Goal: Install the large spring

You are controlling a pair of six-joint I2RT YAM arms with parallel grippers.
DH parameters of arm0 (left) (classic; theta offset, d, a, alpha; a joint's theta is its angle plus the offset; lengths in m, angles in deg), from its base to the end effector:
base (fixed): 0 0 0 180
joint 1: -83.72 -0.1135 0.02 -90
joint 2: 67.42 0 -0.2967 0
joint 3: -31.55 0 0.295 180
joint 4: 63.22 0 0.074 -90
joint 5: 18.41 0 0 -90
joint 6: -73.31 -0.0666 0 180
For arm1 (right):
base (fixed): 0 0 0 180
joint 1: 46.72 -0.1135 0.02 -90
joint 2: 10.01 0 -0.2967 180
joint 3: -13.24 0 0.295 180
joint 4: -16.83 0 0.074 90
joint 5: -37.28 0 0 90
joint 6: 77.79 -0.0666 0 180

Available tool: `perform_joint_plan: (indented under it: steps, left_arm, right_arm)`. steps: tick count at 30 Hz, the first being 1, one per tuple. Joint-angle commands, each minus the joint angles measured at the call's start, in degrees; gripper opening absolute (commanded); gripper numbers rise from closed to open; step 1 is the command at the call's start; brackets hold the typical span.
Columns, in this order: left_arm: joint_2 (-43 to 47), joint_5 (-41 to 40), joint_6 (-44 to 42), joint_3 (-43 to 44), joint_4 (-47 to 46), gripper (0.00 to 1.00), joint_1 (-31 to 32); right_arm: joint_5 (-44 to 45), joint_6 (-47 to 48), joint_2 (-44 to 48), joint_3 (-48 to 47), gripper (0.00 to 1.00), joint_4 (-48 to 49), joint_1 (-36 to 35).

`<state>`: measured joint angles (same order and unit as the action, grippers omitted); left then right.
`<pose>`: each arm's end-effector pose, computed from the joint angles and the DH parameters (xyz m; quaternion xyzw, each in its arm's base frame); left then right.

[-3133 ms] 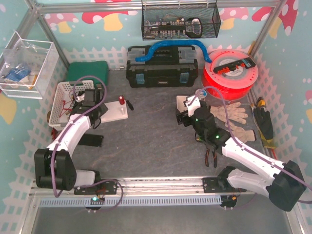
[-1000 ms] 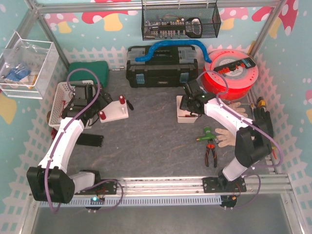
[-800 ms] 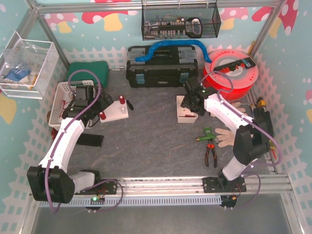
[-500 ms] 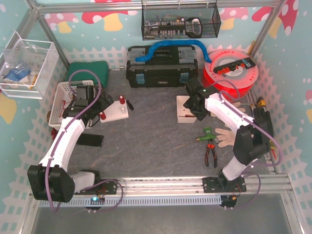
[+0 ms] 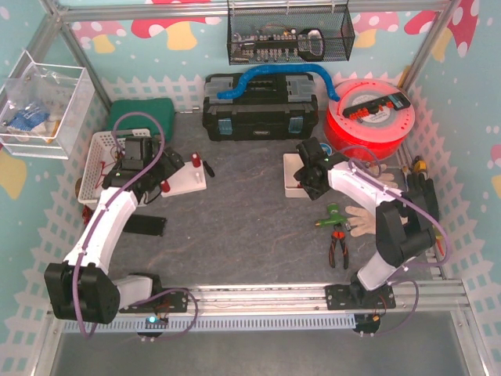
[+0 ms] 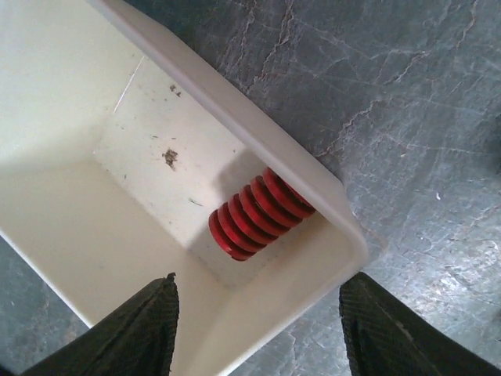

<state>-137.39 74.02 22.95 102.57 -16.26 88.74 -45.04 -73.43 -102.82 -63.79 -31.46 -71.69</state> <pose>0.3097 -0.0300 0.2967 -0.2681 0.8871 -0.1608 0.3396 0.3479 0.1522 0.2037 0.5040 0.8316 0.1469 0.1811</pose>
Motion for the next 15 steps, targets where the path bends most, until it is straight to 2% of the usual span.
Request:
perform_joint_plan:
  steps: [1,4,8,15]
  left_arm:
    - [0.7,0.4,-0.6,1.5,-0.4,0.99,0.3]
    - [1.0,0.4,-0.5,1.4,-0.5,0.99,0.4]
    - [1.5,0.7,-0.4,1.3,-0.4,0.99,0.5]
    - [2.5,0.3,-0.6,1.0,0.1,0.99,0.6]
  right_arm:
    - [1.4,-0.7,-1.4,1.2,0.55,3.0,0.8]
    - [1.2,-1.1,-2.1,2.1,0.49,3.0,1.1]
    - [0.3,-1.6,-2.8,3.4,0.46,4.2,1.3]
    - [5.8,6.4,-3.7,1.2,0.32,5.2,1.9]
